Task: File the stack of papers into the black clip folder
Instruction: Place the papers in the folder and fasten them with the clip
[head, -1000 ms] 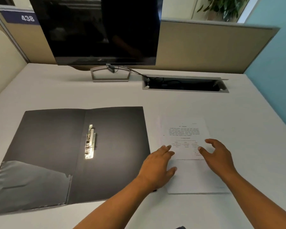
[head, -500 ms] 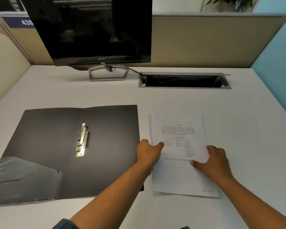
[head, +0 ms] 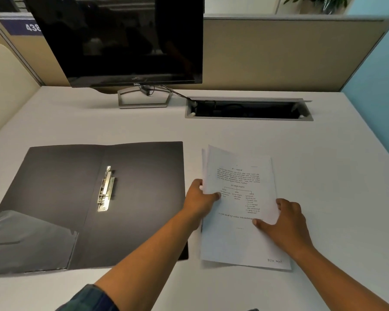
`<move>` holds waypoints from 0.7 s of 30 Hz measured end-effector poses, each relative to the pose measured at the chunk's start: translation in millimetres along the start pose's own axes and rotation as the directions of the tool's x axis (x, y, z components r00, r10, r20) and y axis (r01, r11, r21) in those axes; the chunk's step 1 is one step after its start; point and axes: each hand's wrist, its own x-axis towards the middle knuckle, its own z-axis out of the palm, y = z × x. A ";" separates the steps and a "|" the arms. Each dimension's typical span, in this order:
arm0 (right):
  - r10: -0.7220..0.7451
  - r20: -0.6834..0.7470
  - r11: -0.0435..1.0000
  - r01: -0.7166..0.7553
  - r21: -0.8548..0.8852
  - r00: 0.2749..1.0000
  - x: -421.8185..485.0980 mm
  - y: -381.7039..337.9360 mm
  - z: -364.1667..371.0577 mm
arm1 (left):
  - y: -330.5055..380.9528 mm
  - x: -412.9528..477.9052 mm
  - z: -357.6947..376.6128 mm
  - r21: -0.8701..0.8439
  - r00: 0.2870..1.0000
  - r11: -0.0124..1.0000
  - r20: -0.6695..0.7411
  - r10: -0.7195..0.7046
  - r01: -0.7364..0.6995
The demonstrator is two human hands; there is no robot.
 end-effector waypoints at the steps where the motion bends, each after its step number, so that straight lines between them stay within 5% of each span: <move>1: -0.021 0.004 0.999 0.022 -0.036 1.000 0.0 0.5 -0.2 | -2.6 -2.4 3.7 -0.028 1.000 1.000 0.013 0.000 0.000; 4: -0.048 0.022 0.999 0.048 -0.026 0.999 4.9 3.5 -3.8 | -8.7 -9.9 7.4 -0.084 0.997 0.994 0.037 0.069 -0.066; 7: 0.051 0.058 0.933 -0.068 0.354 0.997 14.0 0.6 -16.7 | -8.0 -19.2 -6.9 -0.234 0.988 0.966 0.079 0.133 -0.112; 10: -0.015 0.294 0.586 -0.230 0.777 0.956 15.0 -15.9 -31.7 | -6.1 -30.7 -32.1 -0.329 0.976 0.931 0.092 0.199 -0.159; 12: -0.171 0.390 0.435 -0.286 0.854 0.905 10.8 -29.1 -31.2 | -7.5 -37.9 -50.6 -0.366 0.970 0.914 0.093 0.224 -0.176; 18: -0.189 0.322 0.482 -0.198 0.854 0.927 -5.0 -65.3 0.3 | -26.4 -46.6 -112.2 -0.255 0.964 0.935 0.037 0.263 -0.245; 21: -0.155 0.336 0.455 -0.235 0.859 0.929 -9.9 -75.1 11.2 | -40.8 -45.3 -155.9 -0.041 0.929 0.947 -0.208 0.305 -0.319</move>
